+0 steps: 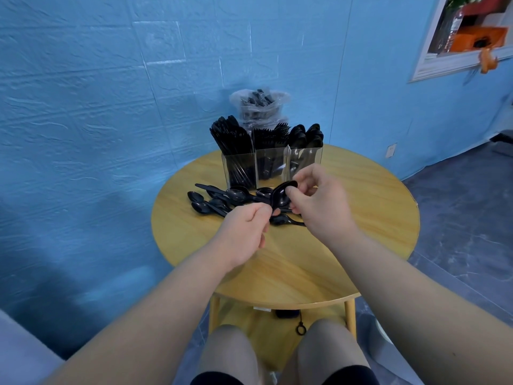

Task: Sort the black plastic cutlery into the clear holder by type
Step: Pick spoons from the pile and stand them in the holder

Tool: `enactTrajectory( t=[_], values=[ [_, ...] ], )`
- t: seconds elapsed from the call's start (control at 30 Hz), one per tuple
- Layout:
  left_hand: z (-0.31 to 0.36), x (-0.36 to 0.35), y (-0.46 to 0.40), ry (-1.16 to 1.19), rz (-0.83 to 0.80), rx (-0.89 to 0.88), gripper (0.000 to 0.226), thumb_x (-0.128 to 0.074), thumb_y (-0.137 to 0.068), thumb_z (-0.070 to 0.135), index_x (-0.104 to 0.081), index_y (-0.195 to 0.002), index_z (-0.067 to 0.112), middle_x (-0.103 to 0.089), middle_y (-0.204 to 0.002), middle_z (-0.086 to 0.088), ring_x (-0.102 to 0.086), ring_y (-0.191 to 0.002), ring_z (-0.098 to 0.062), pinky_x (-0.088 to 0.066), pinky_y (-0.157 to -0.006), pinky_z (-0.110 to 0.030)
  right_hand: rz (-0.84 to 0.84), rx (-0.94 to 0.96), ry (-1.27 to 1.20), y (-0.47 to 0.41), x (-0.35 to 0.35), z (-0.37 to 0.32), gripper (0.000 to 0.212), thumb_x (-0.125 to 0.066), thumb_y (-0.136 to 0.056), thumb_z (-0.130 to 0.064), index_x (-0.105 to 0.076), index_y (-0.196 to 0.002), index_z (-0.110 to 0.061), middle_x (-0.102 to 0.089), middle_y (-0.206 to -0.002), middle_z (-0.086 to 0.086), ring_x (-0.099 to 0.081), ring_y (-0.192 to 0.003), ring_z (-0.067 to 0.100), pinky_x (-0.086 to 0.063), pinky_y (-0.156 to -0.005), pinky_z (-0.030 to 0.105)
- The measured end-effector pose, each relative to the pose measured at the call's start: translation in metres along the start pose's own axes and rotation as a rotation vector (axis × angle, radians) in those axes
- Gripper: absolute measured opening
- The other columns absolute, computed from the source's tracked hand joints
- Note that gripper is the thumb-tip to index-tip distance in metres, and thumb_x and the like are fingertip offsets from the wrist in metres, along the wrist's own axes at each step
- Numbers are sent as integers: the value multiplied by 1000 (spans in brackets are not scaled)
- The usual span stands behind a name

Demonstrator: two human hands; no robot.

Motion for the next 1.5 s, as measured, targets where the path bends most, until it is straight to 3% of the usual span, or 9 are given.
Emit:
enactTrajectory(
  t=[0.1, 0.23, 0.33, 0.5, 0.67, 0.87, 1.17, 1.3, 1.5],
  values=[
    [5, -4, 1, -5, -29, -50, 38, -38, -102, 18, -50, -67, 26, -42, -54, 8, -39, -49, -9, -37, -51, -25, 19, 35, 108, -2, 3, -2, 22, -65, -86, -16, -56, -102, -26, -58, -85, -12, -54, -68, 5, -43, -60, 14],
    [7, -3, -8, -236, 1, -132, 34, -34, -103, 21, -47, -72, 20, -48, -62, 5, -45, -58, -14, -44, -63, -36, -62, 5, 69, -2, 1, 1, 20, -53, -94, -11, -66, -101, -24, -68, -82, 0, -64, -78, 15, -55, -76, 34],
    [17, -2, -18, -353, 52, -189, 30, -33, -103, 23, -46, -76, 30, -50, -68, 7, -49, -66, -15, -43, -64, -35, -28, -21, 22, -6, 9, 4, 26, -48, -97, -12, -66, -114, -21, -70, -83, -1, -64, -74, 8, -57, -77, 31],
    [48, -8, -37, -462, 39, -323, 23, -33, -103, 25, -55, -99, 23, -53, -75, 8, -51, -72, -12, -39, -64, -29, 102, 42, -98, -20, 35, -1, 27, -51, -94, -6, -67, -89, -28, -68, -74, -12, -62, -65, 0, -53, -66, 16],
    [69, 1, -76, -715, 142, -419, 42, -43, -100, 29, -42, -142, 26, -51, -125, 5, -43, -115, -13, -36, -98, -29, 260, 152, 31, -55, 77, -13, 22, -55, -93, -12, -70, -90, -27, -65, -70, -14, -61, -71, 8, -51, -72, 24],
    [80, 14, -125, -957, 277, -427, 62, -52, -92, 48, -33, -147, 26, -43, -141, 7, -32, -129, -19, -30, -107, -36, 444, 432, 379, -130, 124, -55, 24, -50, -93, -12, -70, -105, -11, -70, -83, 8, -62, -77, 27, -46, -70, 31],
    [72, -1, -168, -1155, 246, -451, 64, -53, -89, 55, -36, -143, 27, -42, -144, 8, -31, -130, -22, -29, -103, -41, 114, 454, 704, -199, 77, -41, 25, -46, -95, -10, -71, -101, -10, -70, -81, 9, -48, -64, 25, -36, -59, 29],
    [67, -3, -174, -1142, 255, -464, 59, -55, -90, 49, -38, -142, 28, -44, -142, 8, -35, -129, -21, -29, -103, -41, -64, 445, 801, -205, 47, -16, 27, -44, -97, -15, -69, -108, -11, -71, -102, 11, -62, -92, 34, -49, -80, 38],
    [58, -5, -177, -1122, 295, -517, 58, -59, -88, 43, -41, -141, 27, -48, -138, 5, -39, -125, -23, -31, -98, -41, -455, 255, 793, -186, 20, 23, 40, -25, -102, -20, -56, -124, -7, -60, -121, 14, -47, -114, 28, -36, -96, 34]
  ],
)
Point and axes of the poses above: each hand's wrist, its own y-axis away from the middle knuckle, its own x-axis out of the back of the hand, z = x × y, the point moved 6 cm from there along -y, towards the middle knuckle
